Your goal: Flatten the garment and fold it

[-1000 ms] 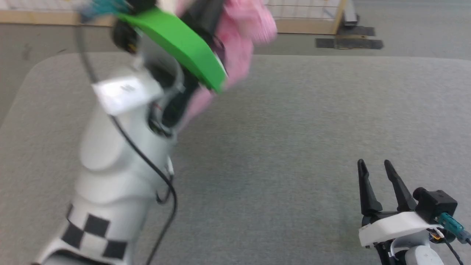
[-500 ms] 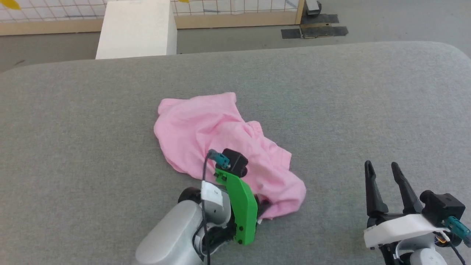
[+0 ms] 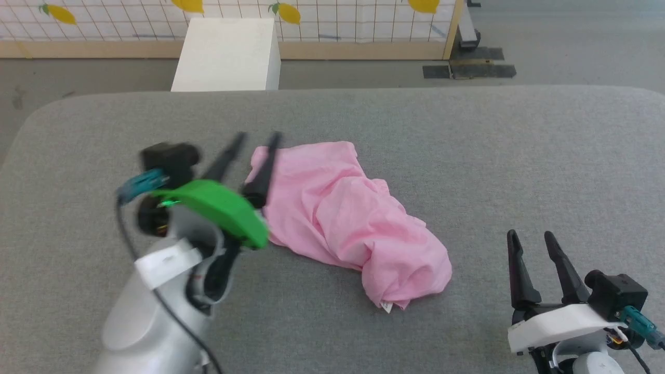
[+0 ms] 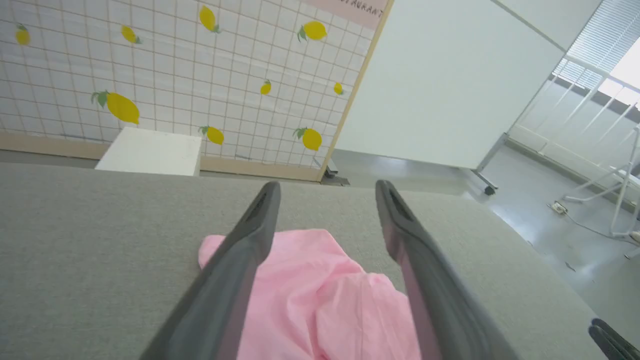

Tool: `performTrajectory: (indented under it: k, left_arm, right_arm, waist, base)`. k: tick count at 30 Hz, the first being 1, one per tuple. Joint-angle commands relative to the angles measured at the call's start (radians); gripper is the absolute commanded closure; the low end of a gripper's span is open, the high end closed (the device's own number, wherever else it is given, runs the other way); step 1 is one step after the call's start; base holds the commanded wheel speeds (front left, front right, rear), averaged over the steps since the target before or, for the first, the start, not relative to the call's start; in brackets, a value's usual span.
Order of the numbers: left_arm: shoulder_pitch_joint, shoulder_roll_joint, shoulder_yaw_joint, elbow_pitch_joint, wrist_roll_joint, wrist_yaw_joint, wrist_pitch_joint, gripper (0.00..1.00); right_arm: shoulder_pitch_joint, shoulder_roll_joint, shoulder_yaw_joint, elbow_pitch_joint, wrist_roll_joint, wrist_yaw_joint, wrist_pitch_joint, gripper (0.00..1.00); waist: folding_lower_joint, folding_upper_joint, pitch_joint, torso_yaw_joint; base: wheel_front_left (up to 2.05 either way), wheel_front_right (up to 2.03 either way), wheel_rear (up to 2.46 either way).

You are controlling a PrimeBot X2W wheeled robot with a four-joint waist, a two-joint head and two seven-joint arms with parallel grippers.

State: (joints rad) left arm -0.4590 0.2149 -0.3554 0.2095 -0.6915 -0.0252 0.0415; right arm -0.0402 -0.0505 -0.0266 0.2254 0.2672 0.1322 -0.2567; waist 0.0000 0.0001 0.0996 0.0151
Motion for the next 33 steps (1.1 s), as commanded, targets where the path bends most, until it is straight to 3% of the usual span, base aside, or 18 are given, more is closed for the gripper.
performTrajectory:
  k: [1,6,10,14,18,24,29,33]
  left_arm:
    - [0.031,0.021,0.02,0.014,0.037,0.015,-0.072,0.0]
    - [0.131,0.058,0.069,0.038,0.117,0.068,-0.259,0.0]
    - [0.224,0.053,0.102,0.019,0.142,0.103,-0.294,0.0]
    - [0.29,0.042,0.127,-0.027,0.162,0.123,-0.301,0.0]
    - [0.32,0.032,0.138,-0.072,0.184,0.127,-0.303,0.0]
    - [0.32,0.008,0.156,-0.112,0.203,0.118,-0.303,0.0]
    - [0.295,-0.016,0.171,-0.113,0.214,0.098,-0.303,0.0]
    - [0.282,-0.034,0.185,-0.106,0.223,0.078,-0.303,0.0]
  right_arm:
    - [0.011,0.0,0.007,0.005,0.01,-0.002,-0.005,0.0]
    - [0.017,0.0,0.016,0.031,0.009,-0.002,0.012,0.0]
    - [0.003,0.0,0.008,0.047,0.011,-0.002,0.085,0.0]
    - [-0.059,0.0,0.002,0.062,-0.009,-0.002,0.24,0.0]
    - [-0.185,0.0,0.01,0.057,-0.055,-0.002,0.415,0.0]
    - [-0.413,0.0,0.117,0.106,-0.113,-0.002,0.693,0.0]
    - [-0.556,0.0,0.214,0.228,-0.136,-0.002,0.856,0.0]
    - [-0.581,0.0,0.293,0.328,-0.136,-0.002,0.976,0.0]
  waist:
    - [0.0,-0.0001,-0.012,0.0]
    - [0.0,-0.0001,-0.029,-0.006]
    - [0.0,-0.0001,-0.032,-0.008]
    - [0.0,-0.0001,-0.019,-0.002]
    - [0.0,-0.0001,0.005,0.018]
    - [0.0,-0.0001,0.065,0.067]
    - [0.0,-0.0001,0.126,0.123]
    - [0.0,-0.0001,0.156,0.157]
  base:
    - [0.0,0.0,0.0]
    - [0.0,0.0,0.0]
    - [0.0,0.0,0.0]
    - [0.0,0.0,0.0]
    - [0.0,0.0,0.0]
    - [0.0,0.0,0.0]
    - [0.0,0.0,0.0]
    - [0.0,0.0,0.0]
